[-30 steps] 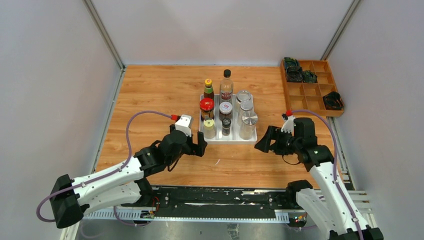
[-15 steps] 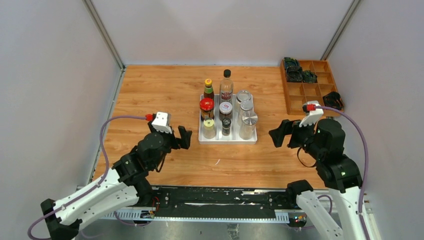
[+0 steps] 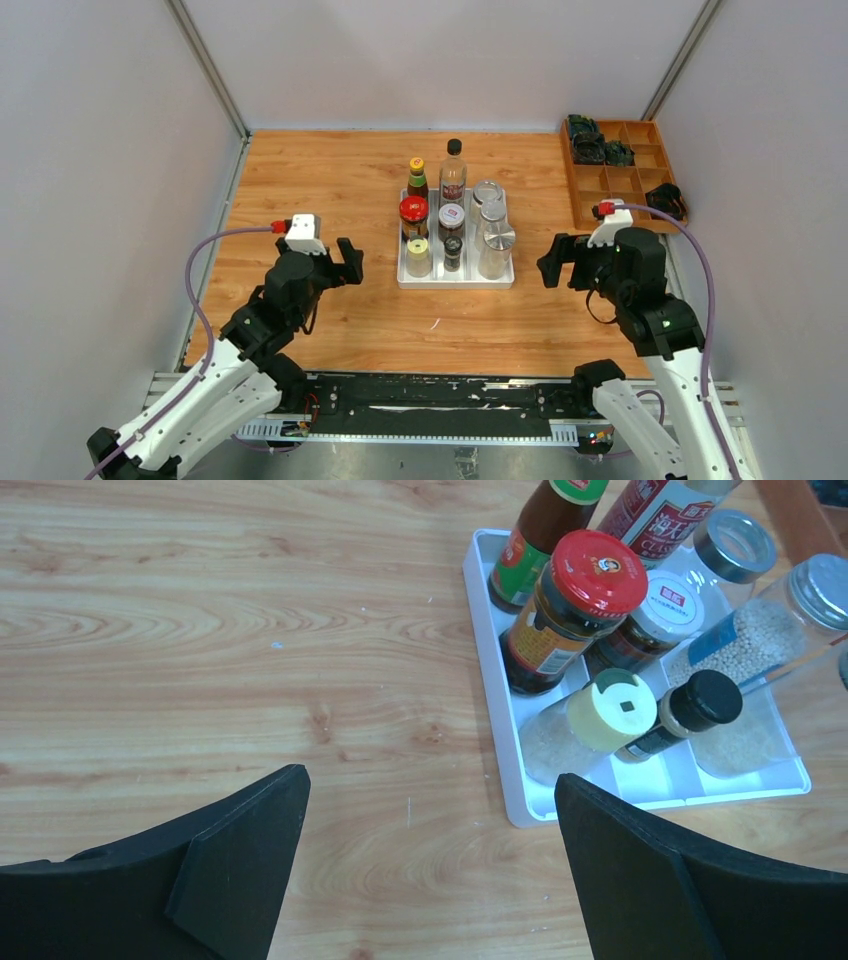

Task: Organize the condiment bottles
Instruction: Reset both arms

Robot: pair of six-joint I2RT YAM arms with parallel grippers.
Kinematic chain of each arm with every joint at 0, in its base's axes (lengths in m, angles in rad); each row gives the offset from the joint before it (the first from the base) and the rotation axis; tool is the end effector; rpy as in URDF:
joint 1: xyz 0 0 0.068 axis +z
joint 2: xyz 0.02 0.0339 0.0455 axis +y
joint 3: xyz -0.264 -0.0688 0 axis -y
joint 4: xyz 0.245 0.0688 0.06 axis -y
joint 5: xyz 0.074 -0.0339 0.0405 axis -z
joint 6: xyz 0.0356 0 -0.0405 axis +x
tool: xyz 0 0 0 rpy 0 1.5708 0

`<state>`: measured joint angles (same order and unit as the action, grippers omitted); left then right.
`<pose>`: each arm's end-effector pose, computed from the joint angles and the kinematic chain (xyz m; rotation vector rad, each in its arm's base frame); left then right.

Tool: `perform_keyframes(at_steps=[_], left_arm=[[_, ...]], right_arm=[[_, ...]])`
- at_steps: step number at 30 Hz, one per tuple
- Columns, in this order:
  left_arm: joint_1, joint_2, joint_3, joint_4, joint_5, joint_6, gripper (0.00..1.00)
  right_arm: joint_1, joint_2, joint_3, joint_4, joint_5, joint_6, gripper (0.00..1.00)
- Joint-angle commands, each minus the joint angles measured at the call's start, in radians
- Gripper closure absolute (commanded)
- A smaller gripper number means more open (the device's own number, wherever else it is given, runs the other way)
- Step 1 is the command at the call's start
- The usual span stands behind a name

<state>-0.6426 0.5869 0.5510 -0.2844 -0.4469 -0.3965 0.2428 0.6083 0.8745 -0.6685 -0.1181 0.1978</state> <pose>0.1276 -0.0763 0.2775 -0.0739 1.8678 -0.2972 0.1199 0.0340 0.3439 -0.1226 1.9885 0.4025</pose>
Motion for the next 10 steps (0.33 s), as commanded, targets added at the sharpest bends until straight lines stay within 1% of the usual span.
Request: perform_keyframes(at_steps=[1, 6, 10], left_arm=[[0.007, -0.019, -0.005, -0.01, 0.019, -0.001, 0.0], [0.006, -0.022, -0.004, -0.017, 0.022, -0.005, 0.0], [0.006, -0.031, -0.005, -0.019, 0.026, -0.008, 0.0]], right_arm=[[0.015, -0.02, -0.012, 0.028, 0.008, 0.01, 0.02], [0.015, -0.012, -0.004, 0.028, -0.005, 0.012, 0.04], [0.014, -0.024, 0.001, 0.027, -0.005, 0.012, 0.03]])
